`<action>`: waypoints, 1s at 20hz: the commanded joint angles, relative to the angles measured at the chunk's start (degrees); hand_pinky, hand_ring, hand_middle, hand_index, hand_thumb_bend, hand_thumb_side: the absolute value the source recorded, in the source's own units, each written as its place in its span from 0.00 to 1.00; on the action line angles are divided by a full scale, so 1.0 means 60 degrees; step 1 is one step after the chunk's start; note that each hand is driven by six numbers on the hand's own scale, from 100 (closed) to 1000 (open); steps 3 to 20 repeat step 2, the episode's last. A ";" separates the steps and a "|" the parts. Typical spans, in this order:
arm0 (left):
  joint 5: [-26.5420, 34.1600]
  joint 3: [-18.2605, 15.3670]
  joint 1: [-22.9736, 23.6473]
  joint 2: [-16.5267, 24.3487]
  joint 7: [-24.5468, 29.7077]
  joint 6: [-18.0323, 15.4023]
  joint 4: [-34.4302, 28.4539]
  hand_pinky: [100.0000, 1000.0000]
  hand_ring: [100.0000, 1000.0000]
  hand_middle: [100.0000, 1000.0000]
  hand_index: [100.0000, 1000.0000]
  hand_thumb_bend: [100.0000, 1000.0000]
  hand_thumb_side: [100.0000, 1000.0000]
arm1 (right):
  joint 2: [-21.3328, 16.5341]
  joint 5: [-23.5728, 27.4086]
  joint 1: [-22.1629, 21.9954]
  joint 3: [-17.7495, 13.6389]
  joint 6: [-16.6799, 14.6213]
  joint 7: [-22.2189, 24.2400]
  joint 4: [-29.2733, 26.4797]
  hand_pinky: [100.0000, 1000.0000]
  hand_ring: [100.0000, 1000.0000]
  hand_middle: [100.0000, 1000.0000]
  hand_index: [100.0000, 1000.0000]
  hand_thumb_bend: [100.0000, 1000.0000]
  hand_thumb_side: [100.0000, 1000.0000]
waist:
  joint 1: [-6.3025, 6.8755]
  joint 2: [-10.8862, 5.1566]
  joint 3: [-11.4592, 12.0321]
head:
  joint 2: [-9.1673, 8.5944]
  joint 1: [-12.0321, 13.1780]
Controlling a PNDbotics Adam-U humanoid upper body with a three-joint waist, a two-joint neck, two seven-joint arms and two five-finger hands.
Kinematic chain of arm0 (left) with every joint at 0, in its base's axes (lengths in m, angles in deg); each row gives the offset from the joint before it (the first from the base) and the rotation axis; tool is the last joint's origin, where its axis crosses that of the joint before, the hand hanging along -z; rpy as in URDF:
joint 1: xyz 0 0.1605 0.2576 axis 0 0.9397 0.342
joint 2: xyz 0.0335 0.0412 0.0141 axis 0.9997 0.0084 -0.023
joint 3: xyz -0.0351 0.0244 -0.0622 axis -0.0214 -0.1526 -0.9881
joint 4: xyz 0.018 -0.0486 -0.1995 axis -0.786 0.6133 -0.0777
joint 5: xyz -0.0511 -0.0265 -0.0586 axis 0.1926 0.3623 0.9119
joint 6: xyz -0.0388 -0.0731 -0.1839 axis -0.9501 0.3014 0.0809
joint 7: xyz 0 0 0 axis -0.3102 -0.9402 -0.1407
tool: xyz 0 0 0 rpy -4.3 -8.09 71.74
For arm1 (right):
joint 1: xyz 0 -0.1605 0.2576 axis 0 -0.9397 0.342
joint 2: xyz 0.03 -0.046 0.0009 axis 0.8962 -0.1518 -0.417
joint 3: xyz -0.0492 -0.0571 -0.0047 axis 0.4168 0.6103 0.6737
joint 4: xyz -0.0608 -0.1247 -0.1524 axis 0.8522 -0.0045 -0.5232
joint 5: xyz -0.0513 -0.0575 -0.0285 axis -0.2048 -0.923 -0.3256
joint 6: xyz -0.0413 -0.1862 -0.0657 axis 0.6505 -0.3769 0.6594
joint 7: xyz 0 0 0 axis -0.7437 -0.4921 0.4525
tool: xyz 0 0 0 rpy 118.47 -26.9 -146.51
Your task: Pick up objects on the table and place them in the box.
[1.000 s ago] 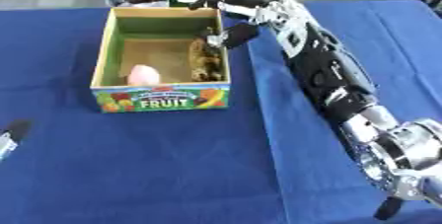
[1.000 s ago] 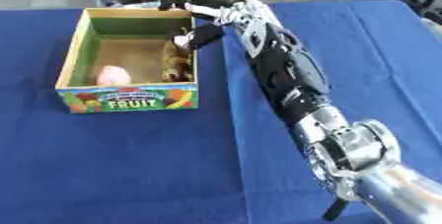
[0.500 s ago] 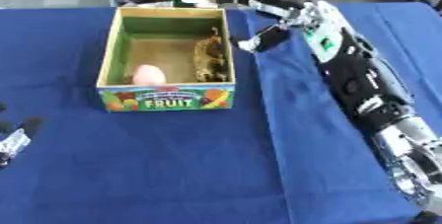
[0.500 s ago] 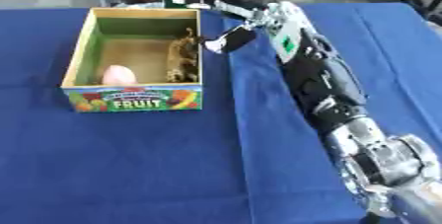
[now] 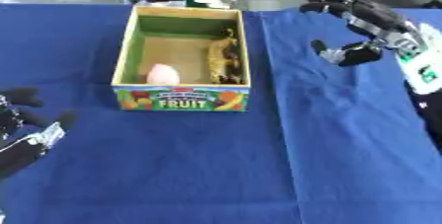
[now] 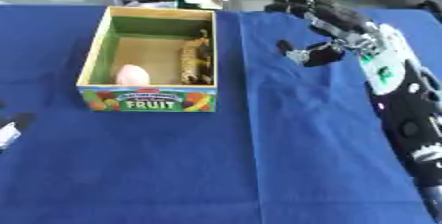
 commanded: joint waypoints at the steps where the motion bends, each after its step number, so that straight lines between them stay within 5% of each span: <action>1: -0.0030 -0.0168 -0.0060 0.0071 -0.0145 -0.0022 -0.0128 0.53 0.36 0.49 0.66 0.64 0.11 | -0.0322 0.0523 -0.0354 -0.0453 -0.0440 -0.0044 -0.0454 0.78 1.00 0.80 0.97 0.00 0.00 | 0.0029 -0.0068 -0.0050 | -0.0103 0.0222; 20: -0.0031 -0.0181 -0.0062 0.0058 -0.0184 -0.0020 -0.0125 0.53 0.36 0.49 0.66 0.64 0.10 | -0.0269 0.0670 -0.0592 -0.0573 -0.0435 -0.0191 -0.0464 0.78 1.00 0.79 0.97 0.00 0.00 | 0.0036 -0.0042 -0.0075 | -0.0072 0.0255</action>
